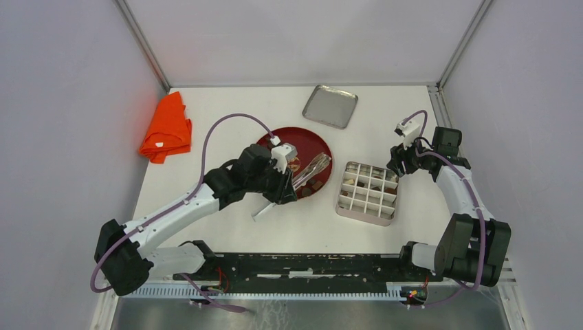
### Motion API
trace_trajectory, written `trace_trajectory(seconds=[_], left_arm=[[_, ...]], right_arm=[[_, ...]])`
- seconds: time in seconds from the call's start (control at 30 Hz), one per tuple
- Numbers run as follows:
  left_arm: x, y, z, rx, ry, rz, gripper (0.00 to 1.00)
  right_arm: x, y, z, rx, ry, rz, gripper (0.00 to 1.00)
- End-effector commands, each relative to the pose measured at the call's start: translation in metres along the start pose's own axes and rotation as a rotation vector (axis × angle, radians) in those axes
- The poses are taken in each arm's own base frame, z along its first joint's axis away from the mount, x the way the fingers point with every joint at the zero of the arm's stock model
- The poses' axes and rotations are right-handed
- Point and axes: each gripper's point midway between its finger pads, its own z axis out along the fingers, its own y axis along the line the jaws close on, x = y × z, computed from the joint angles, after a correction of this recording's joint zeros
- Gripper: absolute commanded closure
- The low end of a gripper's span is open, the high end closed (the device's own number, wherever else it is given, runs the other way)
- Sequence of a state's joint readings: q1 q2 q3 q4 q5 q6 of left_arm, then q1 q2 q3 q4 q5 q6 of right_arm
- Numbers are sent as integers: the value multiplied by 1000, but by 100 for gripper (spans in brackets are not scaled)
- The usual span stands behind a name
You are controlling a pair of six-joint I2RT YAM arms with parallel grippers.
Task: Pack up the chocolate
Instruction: Adjust the packing box at the center of the board.
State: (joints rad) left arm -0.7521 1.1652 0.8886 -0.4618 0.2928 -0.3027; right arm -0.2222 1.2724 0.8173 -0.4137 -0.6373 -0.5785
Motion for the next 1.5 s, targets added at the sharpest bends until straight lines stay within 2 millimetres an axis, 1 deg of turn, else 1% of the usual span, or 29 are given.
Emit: trace_trajectory(seconds=[0.0, 0.07, 0.1, 0.13, 0.17, 0.2, 0.23, 0.27, 0.3, 0.37, 0.43, 0.53, 0.63, 0.73, 0.9, 1.07, 1.13, 1.2, 1.33, 1.43, 1.47], left_arm=[[-18, -27, -6, 86, -86, 21, 98], [-16, -30, -5, 93, -80, 27, 98], [-17, -32, -6, 95, -81, 28, 98], [-18, -33, -7, 96, -82, 30, 98], [-20, -35, -9, 98, -83, 34, 98], [-20, -36, -11, 98, -82, 42, 98], [-21, -37, -13, 97, -85, 50, 98], [-22, -38, -15, 95, -90, 56, 98], [-22, -38, -17, 94, -96, 60, 98], [-20, -36, -18, 85, -103, 62, 98], [-17, -33, -18, 78, -104, 56, 98], [-14, -33, -18, 77, -108, 55, 98], [-14, -32, -20, 73, -109, 65, 98], [-14, -32, -20, 67, -102, 72, 98], [-13, -30, -20, 60, -99, 73, 98], [-12, -30, -21, 60, -96, 71, 98], [-12, -30, -20, 60, -93, 72, 98], [-12, -30, -21, 59, -94, 74, 98], [-12, -29, -23, 52, -91, 76, 98], [-11, -28, -23, 48, -87, 76, 98], [-11, -28, -23, 47, -85, 76, 98]], right_arm=[[-17, -4, -3, -9, -31, -52, 38], [-18, 3, 0, -74, -34, -130, 36], [-17, 10, 4, -131, -38, -152, 33], [-22, 16, 5, -185, -38, -196, 33], [-23, 29, 6, -273, -26, -224, 35], [-27, 40, 3, -363, -34, -305, 36], [-33, 46, 0, -419, -61, -382, 37], [-37, 47, -3, -450, -82, -481, 38], [-37, 43, -2, -451, -84, -571, 37], [-31, 38, 1, -460, -63, -693, 36], [-24, 39, 5, -500, -32, -695, 36], [-14, 42, 16, -533, 2, -649, 39], [-2, 39, 30, -493, 54, -643, 40], [2, 31, 42, -439, 91, -641, 43], [3, 21, 53, -425, 128, -621, 51], [13, 21, 60, -427, 169, -627, 56], [18, 21, 62, -430, 192, -633, 62], [22, 21, 64, -432, 210, -639, 69], [23, 19, 66, -413, 214, -665, 87], [19, 15, 65, -378, 202, -697, 93], [15, 13, 64, -361, 193, -711, 94]])
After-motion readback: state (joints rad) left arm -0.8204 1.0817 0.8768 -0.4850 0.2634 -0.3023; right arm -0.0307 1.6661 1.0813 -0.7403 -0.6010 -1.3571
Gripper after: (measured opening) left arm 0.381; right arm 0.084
